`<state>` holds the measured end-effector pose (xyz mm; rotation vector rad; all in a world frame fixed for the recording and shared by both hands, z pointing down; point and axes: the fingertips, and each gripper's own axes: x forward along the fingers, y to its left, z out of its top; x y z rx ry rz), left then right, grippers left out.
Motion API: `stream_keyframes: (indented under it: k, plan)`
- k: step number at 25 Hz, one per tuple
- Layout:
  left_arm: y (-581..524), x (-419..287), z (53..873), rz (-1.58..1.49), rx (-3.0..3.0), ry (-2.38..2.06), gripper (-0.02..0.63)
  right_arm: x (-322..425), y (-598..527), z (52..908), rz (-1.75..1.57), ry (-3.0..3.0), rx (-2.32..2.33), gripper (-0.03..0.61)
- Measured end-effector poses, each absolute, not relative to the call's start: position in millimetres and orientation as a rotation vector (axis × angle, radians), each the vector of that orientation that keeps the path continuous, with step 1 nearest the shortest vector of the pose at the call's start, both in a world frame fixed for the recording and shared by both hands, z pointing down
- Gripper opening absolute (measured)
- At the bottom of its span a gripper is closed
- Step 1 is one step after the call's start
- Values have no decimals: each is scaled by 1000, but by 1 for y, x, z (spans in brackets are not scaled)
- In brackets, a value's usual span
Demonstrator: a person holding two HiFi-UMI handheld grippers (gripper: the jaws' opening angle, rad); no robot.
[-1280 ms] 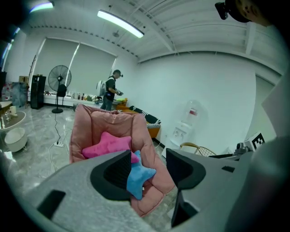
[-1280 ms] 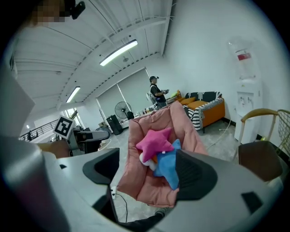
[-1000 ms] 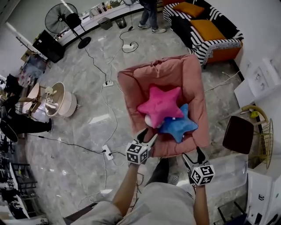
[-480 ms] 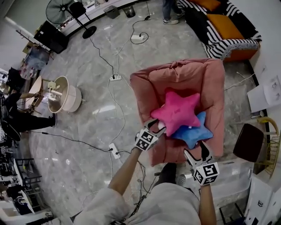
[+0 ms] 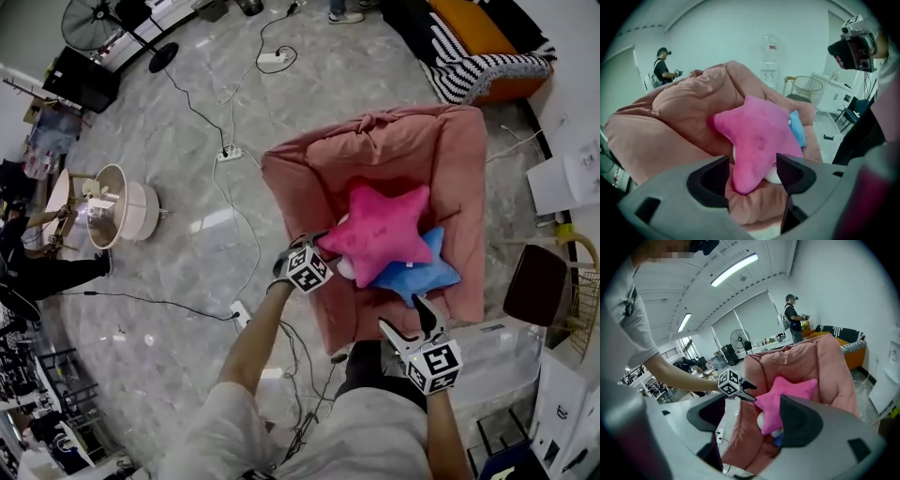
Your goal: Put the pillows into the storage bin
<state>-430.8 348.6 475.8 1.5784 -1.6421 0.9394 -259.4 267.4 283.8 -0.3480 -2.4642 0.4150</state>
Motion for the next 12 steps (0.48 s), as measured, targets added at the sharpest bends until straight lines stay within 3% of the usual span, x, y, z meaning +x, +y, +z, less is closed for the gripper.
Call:
stream_keyframes:
  k: [12]
  plan:
    - [324, -441, 546, 1264, 1681, -1344, 389, -241, 250, 317, 457, -2378, -248, 360]
